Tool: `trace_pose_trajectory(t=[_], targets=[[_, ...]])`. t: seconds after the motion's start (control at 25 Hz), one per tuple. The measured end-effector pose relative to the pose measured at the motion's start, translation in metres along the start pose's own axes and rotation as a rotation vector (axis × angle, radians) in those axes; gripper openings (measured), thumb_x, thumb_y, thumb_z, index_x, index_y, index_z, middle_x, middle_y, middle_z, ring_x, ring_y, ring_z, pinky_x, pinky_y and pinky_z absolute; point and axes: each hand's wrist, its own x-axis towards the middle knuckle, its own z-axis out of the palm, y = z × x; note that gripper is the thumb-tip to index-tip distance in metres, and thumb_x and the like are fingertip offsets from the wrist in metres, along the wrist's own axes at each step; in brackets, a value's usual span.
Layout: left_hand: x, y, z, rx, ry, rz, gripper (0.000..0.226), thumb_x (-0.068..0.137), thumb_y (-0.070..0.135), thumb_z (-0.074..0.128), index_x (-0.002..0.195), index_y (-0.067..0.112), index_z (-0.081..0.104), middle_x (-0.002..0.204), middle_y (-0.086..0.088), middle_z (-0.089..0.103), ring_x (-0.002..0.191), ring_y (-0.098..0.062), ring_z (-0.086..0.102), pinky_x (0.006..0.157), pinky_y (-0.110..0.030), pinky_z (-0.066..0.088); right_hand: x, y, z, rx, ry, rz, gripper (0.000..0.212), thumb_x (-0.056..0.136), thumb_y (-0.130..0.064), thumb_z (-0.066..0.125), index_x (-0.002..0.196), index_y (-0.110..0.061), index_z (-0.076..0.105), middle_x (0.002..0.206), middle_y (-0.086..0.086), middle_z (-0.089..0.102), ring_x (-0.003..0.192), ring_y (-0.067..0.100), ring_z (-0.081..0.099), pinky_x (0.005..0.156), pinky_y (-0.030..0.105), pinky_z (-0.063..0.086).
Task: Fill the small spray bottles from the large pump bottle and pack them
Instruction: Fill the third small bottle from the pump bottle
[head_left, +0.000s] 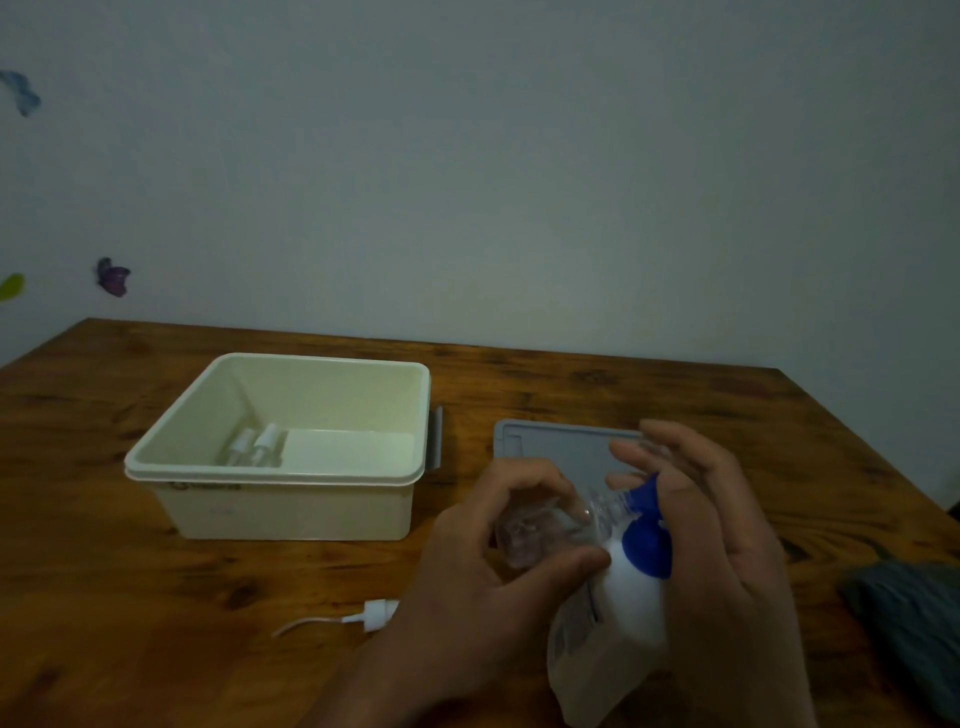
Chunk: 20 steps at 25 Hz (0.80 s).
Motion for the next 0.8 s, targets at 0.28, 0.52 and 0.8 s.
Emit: trace_pose_trajectory(t=[0.28, 0.52, 0.8], targets=[[-0.001, -0.006, 0.003, -0.002, 0.036, 0.032, 0.048, 0.068, 0.027, 0.081, 0.100, 0.048, 0.053, 0.109, 0.033, 0.056, 0.098, 0.007, 0.059, 0.072, -0.006, 0.050, 0.002, 0.007, 0.007, 0.055, 0.032, -0.031, 0.026, 0.073, -0.048, 0.040, 0.082, -0.031, 0.058, 0.091, -0.014, 0.069, 0.082, 0.004, 0.065, 0.066, 0.011, 0.047], [-0.003, -0.005, 0.006, -0.006, 0.016, 0.005, 0.048, 0.071, 0.023, 0.080, 0.100, 0.048, 0.051, 0.110, 0.034, 0.055, 0.098, 0.009, 0.059, 0.072, -0.008, 0.050, 0.002, 0.015, 0.001, 0.023, 0.009, -0.043, 0.032, 0.074, -0.048, 0.035, 0.083, -0.035, 0.063, 0.100, -0.019, 0.068, 0.095, 0.000, 0.063, 0.078, 0.017, 0.044], [-0.001, -0.006, 0.009, -0.012, 0.040, 0.004, 0.053, 0.073, 0.014, 0.079, 0.098, 0.051, 0.051, 0.108, 0.033, 0.056, 0.098, 0.006, 0.059, 0.072, -0.008, 0.050, 0.002, 0.011, 0.001, -0.012, 0.022, -0.076, 0.032, 0.077, -0.052, 0.035, 0.086, -0.039, 0.062, 0.095, -0.018, 0.068, 0.092, 0.002, 0.063, 0.072, 0.013, 0.047]])
